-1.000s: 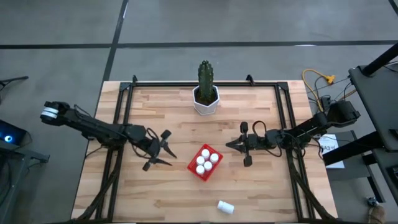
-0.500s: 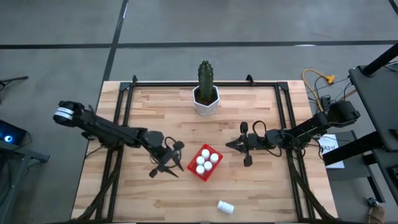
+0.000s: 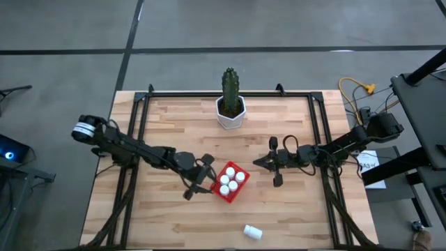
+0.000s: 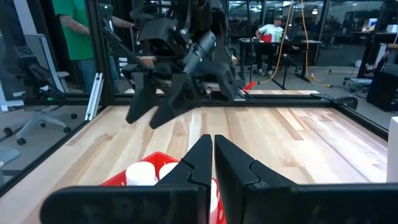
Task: Pick and place pill bottles into a basket
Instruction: Adjust the white pill bottle in the red bin, then put the white pill bottle into the red bin
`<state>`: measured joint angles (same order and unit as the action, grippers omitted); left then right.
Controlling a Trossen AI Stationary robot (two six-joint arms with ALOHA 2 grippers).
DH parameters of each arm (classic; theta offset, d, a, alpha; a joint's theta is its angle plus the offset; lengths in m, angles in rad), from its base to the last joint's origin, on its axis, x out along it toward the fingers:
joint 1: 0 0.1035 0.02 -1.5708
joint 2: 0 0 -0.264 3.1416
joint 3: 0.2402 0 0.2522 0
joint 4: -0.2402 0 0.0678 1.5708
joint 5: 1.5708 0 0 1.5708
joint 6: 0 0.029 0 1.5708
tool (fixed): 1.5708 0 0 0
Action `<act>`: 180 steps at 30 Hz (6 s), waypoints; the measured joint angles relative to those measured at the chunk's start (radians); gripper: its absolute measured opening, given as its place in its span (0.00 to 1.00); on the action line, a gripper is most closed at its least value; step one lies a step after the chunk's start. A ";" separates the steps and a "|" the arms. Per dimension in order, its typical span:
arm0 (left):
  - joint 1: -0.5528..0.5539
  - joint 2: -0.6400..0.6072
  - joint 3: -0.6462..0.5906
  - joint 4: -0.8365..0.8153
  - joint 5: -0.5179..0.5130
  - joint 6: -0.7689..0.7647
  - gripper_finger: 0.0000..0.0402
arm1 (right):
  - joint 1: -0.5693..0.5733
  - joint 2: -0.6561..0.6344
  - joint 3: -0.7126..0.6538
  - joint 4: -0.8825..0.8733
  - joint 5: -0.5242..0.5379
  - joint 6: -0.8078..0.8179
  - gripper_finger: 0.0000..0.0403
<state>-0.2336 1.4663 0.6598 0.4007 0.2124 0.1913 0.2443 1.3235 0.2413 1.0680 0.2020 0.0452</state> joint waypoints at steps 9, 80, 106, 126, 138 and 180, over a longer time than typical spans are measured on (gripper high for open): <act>-0.041 0.018 0.080 -0.010 -0.009 0.029 0.44 | 0.000 0.000 0.000 -0.025 0.000 -0.003 0.02; -0.053 0.336 0.646 -0.707 -0.121 0.209 0.00 | 0.002 -0.333 -0.203 -0.044 -0.023 -0.071 0.02; -0.062 0.414 0.702 -0.811 -0.162 0.207 0.00 | 0.002 -0.326 -0.204 -0.089 -0.018 -0.045 0.02; -0.063 0.414 0.701 -0.866 -0.166 0.182 0.00 | 0.002 -0.326 -0.204 -0.092 -0.018 -0.045 0.02; -0.076 0.319 0.731 -0.830 -0.063 0.161 0.00 | 0.002 -0.325 -0.204 -0.105 -0.019 -0.046 0.02; -0.067 -0.934 -0.475 -0.202 -0.327 -0.033 0.00 | 0.235 -0.307 0.320 -0.808 0.118 0.098 0.02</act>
<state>-0.3004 0.5325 0.1852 0.1989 -0.1146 0.1587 0.4794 1.0160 0.5617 0.2600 0.3202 0.1433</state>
